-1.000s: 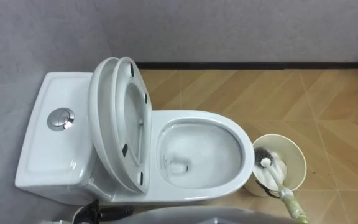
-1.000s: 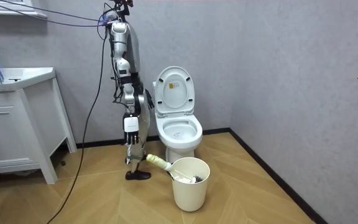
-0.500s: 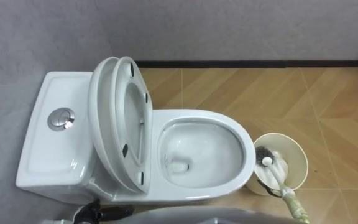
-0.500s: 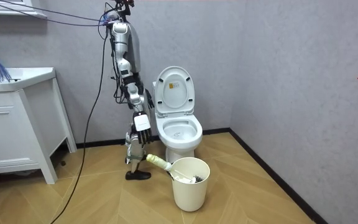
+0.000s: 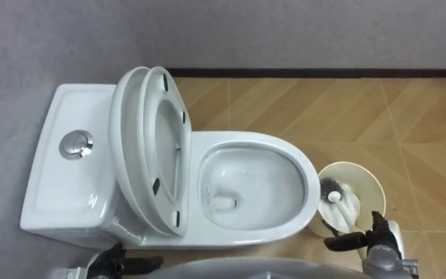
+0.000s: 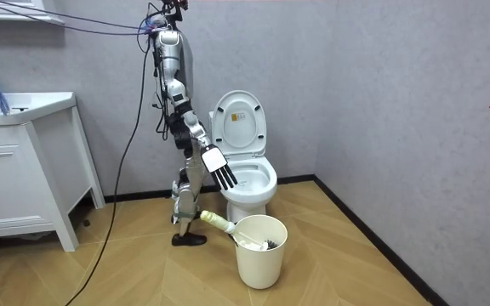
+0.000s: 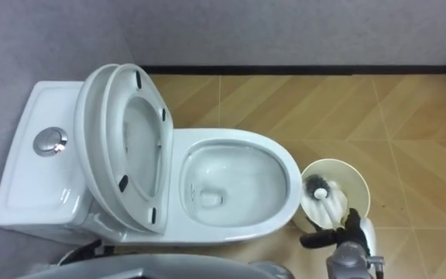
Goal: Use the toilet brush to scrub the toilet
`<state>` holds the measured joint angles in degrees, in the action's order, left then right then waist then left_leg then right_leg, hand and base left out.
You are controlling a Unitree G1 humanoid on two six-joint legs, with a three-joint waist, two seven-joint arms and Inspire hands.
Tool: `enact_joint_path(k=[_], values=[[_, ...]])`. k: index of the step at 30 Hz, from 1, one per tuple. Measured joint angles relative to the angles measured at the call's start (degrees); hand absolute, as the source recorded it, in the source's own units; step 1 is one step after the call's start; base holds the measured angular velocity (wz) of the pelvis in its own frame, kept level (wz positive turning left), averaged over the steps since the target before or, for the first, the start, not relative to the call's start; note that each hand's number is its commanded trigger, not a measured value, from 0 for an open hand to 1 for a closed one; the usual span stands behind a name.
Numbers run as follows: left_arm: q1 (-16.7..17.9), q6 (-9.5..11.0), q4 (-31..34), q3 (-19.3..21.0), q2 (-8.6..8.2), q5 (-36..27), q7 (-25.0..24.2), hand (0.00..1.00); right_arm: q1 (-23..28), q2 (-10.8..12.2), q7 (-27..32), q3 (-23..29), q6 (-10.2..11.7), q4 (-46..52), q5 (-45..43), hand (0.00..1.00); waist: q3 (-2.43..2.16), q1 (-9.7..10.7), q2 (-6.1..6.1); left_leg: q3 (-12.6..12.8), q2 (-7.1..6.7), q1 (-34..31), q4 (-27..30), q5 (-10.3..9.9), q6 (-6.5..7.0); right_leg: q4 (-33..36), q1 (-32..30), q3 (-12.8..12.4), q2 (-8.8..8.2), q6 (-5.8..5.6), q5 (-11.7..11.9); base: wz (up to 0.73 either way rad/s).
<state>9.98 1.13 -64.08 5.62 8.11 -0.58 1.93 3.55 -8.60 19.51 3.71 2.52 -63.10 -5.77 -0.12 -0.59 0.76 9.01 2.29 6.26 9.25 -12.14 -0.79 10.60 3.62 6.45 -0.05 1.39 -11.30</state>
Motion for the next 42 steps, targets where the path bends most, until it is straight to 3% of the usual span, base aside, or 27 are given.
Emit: enact_joint_path(k=[6,10,16,17,22,24,27,33,37,42], values=[[0.5,1.0,0.0,-1.4,2.11,-0.5,1.3,0.00,-2.8,-1.2,4.6,0.1,1.9,-0.1,3.5,0.00,0.03,0.4,-0.28,-1.6,-0.14,-4.7,1.8,0.0,0.02,0.7,-3.6,2.3,-0.59,0.11,0.4,0.13],[-0.9,1.0,-0.6,-1.7,2.33,-0.4,1.3,0.00,-6.4,-2.6,6.0,0.1,2.0,-4.0,6.4,0.00,0.21,0.1,-0.48,-2.6,-0.26,-9.2,4.5,-0.1,0.12,3.2,-7.3,2.9,-0.98,0.12,0.3,0.14],[-5.9,1.0,-2.4,-5.2,2.94,-0.7,2.1,0.00,-13.8,-5.6,7.4,-0.1,1.9,-9.0,8.3,0.00,1.40,0.1,-1.56,-3.5,-0.47,-23.0,14.8,-1.1,1.37,13.1,-20.4,3.3,-2.67,0.46,-0.9,0.05],[-7.3,1.0,-2.4,-6.6,3.35,-1.0,2.1,0.00,-14.9,-6.1,7.4,-0.3,1.8,-10.4,8.5,0.00,1.45,0.1,-1.54,-4.4,-0.86,-26.7,17.7,-1.4,1.53,15.6,-23.6,3.3,-3.19,0.50,-1.7,0.25],[-12.4,0.4,-2.3,-8.6,4.32,-2.1,2.7,0.00,-18.1,-8.2,6.8,-0.6,0.3,-13.0,11.3,0.00,1.87,-1.8,-0.98,-4.6,-0.84,-39.1,28.0,-4.3,2.26,26.7,-36.4,2.3,-4.28,0.31,-4.5,0.06],[-14.0,0.1,-2.3,-10.9,5.00,-4.0,3.4,0.00,-18.9,-9.7,6.5,-3.1,-0.1,-13.0,14.5,0.00,2.07,-1.9,-0.73,-5.0,-0.92,-44.7,33.0,-5.5,2.56,31.8,-41.8,2.4,-5.08,0.09,-5.6,0.04],[-15.7,-0.2,-2.2,-13.6,5.64,-5.7,5.1,0.00,-20.3,-11.1,6.0,-5.4,-0.8,-13.1,16.2,0.00,2.20,-2.5,-0.62,-5.1,-0.94,-51.1,37.5,-5.7,2.76,35.9,-48.0,2.7,-5.84,0.34,-5.8,0.00],[-17.8,-0.6,1.0,-13.8,7.06,-6.8,7.9,0.00,-23.5,-15.7,5.2,-5.9,-1.6,-13.6,22.1,0.00,2.28,-3.1,-0.53,-4.7,-1.26,-63.0,44.4,-5.6,3.44,43.6,-60.4,1.5,-7.20,0.43,-6.1,0.05],[-18.3,-0.9,3.0,-14.5,7.14,-6.8,8.6,0.00,-25.5,-16.8,5.2,-7.0,-1.7,-13.7,26.1,0.00,2.42,-3.2,-0.79,-4.4,-1.22,-68.4,47.8,-5.9,3.92,47.1,-65.6,1.4,-7.73,0.89,-6.4,0.02],[-18.6,-1.0,8.6,-17.6,8.91,-10.2,8.8,0.00,-28.1,-18.7,4.0,-9.3,-2.6,-13.7,30.8,0.00,2.65,-3.2,-1.21,-4.4,-1.02,-74.6,53.0,-6.8,4.16,52.6,-71.9,1.1,-8.39,1.22,-7.7,0.04]])
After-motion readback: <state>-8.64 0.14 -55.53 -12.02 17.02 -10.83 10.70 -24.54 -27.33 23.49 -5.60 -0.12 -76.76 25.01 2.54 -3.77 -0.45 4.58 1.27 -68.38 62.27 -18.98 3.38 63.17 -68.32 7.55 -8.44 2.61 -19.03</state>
